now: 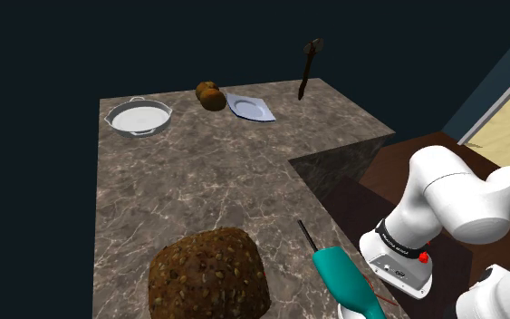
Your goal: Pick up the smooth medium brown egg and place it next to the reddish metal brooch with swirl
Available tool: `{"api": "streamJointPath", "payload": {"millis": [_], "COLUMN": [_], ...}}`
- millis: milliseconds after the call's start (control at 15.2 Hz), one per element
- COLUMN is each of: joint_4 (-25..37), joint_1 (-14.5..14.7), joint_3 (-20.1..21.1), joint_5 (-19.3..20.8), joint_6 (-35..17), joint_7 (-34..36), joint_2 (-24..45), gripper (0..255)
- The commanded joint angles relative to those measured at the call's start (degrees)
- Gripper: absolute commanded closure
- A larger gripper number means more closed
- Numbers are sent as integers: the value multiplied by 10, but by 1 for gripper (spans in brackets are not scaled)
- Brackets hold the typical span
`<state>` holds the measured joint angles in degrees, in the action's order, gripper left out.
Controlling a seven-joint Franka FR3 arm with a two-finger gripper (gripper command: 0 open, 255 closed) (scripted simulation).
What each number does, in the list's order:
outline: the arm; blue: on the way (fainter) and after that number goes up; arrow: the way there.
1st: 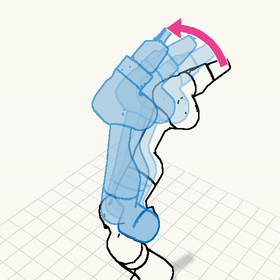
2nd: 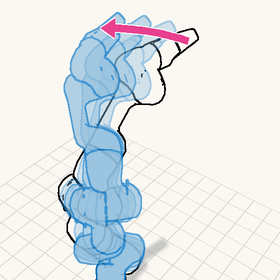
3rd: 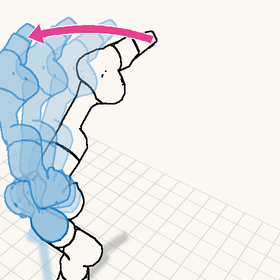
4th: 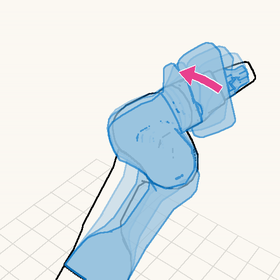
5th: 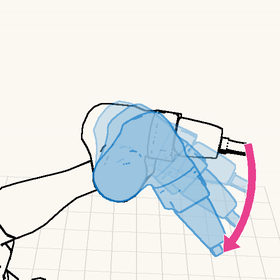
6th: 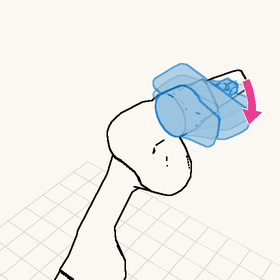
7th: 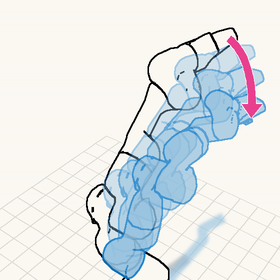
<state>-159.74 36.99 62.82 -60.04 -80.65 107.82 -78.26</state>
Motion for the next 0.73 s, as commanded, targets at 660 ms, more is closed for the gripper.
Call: {"api": "streamJointPath", "payload": {"millis": [660], "joint_4": [53], "joint_1": [-33], "joint_3": [-69], "joint_5": [69], "joint_6": [37], "joint_7": [-4], "joint_2": [15], "gripper": [0]}}
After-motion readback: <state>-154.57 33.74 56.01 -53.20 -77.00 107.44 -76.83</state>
